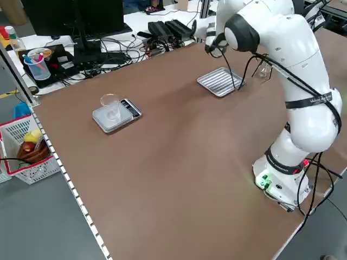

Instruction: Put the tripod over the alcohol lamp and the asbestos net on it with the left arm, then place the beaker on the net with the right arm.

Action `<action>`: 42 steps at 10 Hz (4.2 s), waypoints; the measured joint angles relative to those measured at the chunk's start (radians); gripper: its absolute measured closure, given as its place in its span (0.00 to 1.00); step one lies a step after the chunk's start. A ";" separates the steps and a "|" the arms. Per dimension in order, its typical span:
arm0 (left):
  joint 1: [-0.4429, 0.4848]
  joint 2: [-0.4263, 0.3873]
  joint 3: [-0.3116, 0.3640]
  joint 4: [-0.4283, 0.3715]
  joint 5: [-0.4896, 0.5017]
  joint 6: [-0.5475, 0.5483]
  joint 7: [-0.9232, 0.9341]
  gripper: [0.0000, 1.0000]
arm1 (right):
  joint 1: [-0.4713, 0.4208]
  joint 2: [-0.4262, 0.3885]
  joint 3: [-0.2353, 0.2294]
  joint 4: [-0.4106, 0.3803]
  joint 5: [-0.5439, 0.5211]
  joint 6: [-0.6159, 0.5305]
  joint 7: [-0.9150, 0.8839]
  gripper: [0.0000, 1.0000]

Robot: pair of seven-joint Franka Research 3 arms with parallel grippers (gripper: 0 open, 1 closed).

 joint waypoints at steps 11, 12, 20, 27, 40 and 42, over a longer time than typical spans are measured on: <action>-0.157 0.087 0.052 -0.033 -0.233 0.165 0.248 0.98 | 0.000 0.000 0.000 0.000 0.000 0.000 0.000 0.22; -0.175 0.091 0.052 -0.033 -0.234 0.206 0.248 0.98 | 0.000 0.000 0.000 0.000 0.000 0.000 0.000 0.22; -0.199 0.109 0.053 -0.024 -0.237 0.255 0.248 0.98 | 0.000 0.000 0.000 0.000 0.000 0.000 0.000 0.41; -0.195 0.109 0.054 -0.024 -0.237 0.254 0.252 0.95 | 0.001 0.000 0.000 0.000 0.000 0.000 0.000 0.41; -0.179 0.109 0.060 -0.022 -0.237 0.254 0.259 0.76 | 0.029 -0.002 0.003 0.017 0.000 0.000 0.061 0.41; -0.178 0.109 0.065 -0.012 -0.237 0.254 0.259 0.76 | 0.044 -0.007 0.004 0.023 0.002 0.000 0.087 0.41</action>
